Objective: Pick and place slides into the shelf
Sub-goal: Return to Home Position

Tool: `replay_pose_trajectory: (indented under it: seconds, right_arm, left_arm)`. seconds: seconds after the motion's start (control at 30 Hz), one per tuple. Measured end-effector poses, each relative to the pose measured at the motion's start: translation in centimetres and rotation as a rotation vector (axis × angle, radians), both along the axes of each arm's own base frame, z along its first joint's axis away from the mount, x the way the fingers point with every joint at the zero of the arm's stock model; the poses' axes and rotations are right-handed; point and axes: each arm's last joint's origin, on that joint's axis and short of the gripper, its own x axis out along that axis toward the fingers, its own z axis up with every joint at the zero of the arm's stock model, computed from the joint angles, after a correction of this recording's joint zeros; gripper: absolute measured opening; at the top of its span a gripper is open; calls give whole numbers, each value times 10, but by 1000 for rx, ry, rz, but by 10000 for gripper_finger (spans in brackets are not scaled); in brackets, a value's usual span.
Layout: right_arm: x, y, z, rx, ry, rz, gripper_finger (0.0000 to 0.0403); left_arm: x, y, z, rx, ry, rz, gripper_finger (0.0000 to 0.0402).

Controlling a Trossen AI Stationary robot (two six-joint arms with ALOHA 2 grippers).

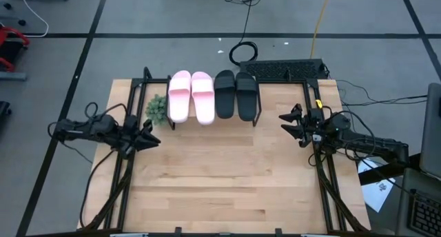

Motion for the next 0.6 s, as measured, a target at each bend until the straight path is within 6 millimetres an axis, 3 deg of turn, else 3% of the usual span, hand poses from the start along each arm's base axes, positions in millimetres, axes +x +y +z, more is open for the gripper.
replay_pose_trajectory:
  seconds: [0.23,0.37,0.6]
  right_arm:
    - [0,0,0,-1,-2,0,199]
    - [-1,0,2,-7,-19,0,199]
    - [-1,0,4,-22,-44,-1,199]
  left_arm:
    - [-10,-5,14,120,-31,-7,74]
    - [-9,-5,12,184,-21,82,74]
    - [-1,-11,-1,213,-101,14,74]
